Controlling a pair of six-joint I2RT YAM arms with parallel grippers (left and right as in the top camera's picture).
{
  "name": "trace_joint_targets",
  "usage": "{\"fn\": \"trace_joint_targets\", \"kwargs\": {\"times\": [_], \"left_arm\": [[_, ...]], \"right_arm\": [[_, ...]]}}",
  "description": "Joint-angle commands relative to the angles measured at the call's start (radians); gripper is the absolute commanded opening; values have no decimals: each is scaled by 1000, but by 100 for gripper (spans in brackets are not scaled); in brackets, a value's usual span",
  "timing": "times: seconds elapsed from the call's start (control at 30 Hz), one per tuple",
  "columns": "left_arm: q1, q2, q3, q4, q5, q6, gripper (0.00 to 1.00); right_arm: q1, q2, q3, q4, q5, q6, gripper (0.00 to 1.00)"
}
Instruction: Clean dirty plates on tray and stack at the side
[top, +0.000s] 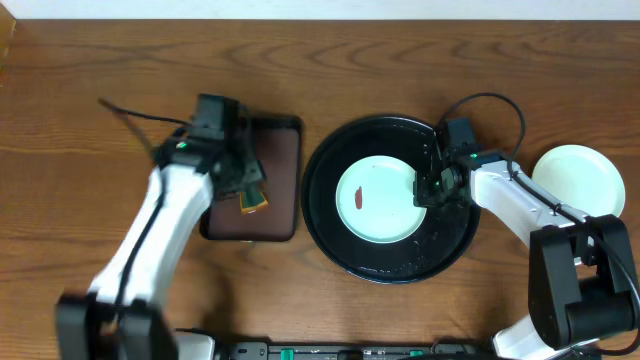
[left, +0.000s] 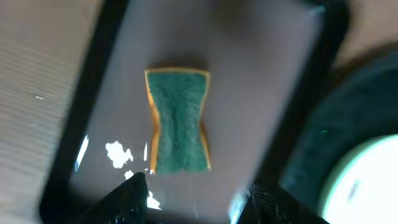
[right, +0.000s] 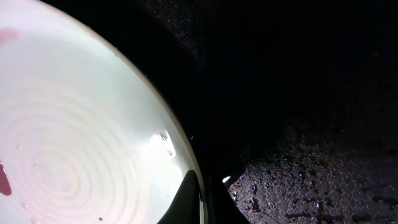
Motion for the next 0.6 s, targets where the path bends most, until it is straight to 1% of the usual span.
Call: {"fn": "trace_joint_targets", "kwargs": {"times": [0.0,0.07,0.13,0.17,0.2,0.23,0.3,0.33,0.43,0.47,0.5,0.57], "left_arm": [[-2,163,-16,60,-33,-49,40],[-2,224,-16,80,-34,-58,32],[-2,293,-16,92,-33,-75,25],[-2,325,-16,102,-33,-74,20],[-2,344,-16,108,-33,-74,10],[-2,361,-16,113,-33,-73,8],[-2,376,-16,115,-31,-65,7],[-2,375,-14,115,-12,-42,7],[-2,333,28,70,141,82,7],[-2,314,38,51,145,82,7],[-1,270,45,28,144,81,31],[-2,230,45,15,131,81,46]], "right_arm": [[-2,-2,-18,5,106,-3,1],[-2,-2,-18,5,106,-3,1],[-2,-2,-18,5,106,-3,1],[-2,-2,-18,5,106,-3,1],[-2,-2,-18,5,106,-3,1],[-2,-2,-18,5,106,-3,1],[-2,-2,-18,5,106,-3,1],[-2,-2,-18,5,106,-3,1],[-3,-2,-18,6,106,-4,1],[-2,-2,-18,6,106,-3,1],[-2,-2,-18,6,106,-3,1],[-2,-2,-18,6,106,-4,1]]}}
